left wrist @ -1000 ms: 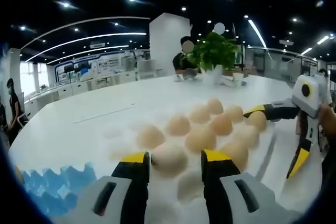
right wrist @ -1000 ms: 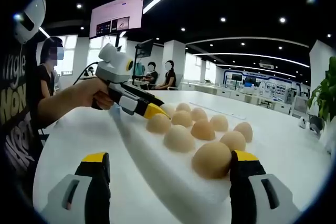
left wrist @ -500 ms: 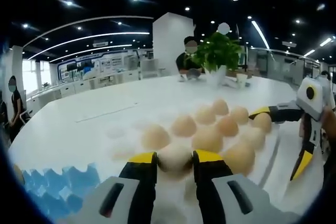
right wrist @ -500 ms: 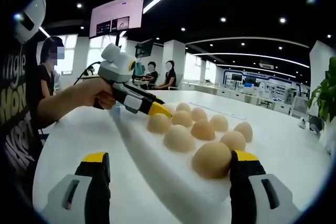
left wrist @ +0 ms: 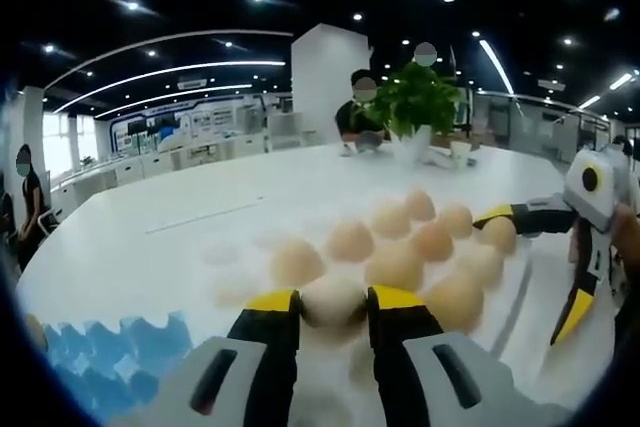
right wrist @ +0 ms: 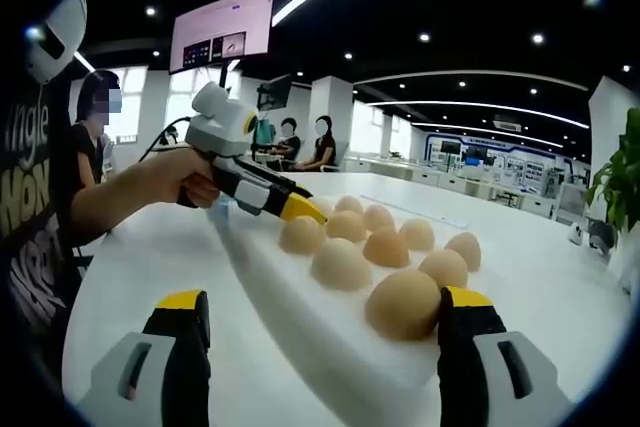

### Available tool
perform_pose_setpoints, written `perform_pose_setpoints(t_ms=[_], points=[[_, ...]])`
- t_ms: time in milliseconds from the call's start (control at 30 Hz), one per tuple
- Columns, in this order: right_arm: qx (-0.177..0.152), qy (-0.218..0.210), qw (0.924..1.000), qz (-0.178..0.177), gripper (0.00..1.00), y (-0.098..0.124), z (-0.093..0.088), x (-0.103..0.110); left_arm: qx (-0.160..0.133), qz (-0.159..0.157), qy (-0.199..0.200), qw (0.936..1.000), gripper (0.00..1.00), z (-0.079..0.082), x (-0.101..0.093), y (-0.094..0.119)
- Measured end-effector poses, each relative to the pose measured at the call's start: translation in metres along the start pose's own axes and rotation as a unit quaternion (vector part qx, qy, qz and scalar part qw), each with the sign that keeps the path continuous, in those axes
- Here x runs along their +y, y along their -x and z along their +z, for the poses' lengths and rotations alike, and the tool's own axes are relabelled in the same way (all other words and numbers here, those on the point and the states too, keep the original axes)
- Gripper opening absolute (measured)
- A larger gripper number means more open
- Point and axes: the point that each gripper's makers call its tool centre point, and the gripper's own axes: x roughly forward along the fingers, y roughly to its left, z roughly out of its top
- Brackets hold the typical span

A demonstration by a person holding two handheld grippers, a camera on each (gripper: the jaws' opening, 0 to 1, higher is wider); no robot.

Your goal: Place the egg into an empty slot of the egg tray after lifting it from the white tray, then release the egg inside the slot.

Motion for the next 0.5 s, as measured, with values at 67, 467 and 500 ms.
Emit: perform_pose_setpoints(t_ms=[67, 467, 500], points=[[0.0, 0.0, 1.0, 0.0, 0.99, 0.0, 0.0, 0.0, -0.002, -0.001, 0.002, 1.0, 0.27, 0.002, 0.001, 0.001], [-0.001, -0.002, 1.0, 0.001, 0.98, 0.001, 0.0, 0.0, -0.016, 0.003, 0.007, 0.9998, 0.27, 0.013, 0.004, 0.013], [-0.001, -0.001, 1.0, 0.001, 0.98, 0.001, 0.0, 0.0, -0.017, 0.004, 0.006, 0.9998, 0.27, 0.013, 0.005, 0.014]])
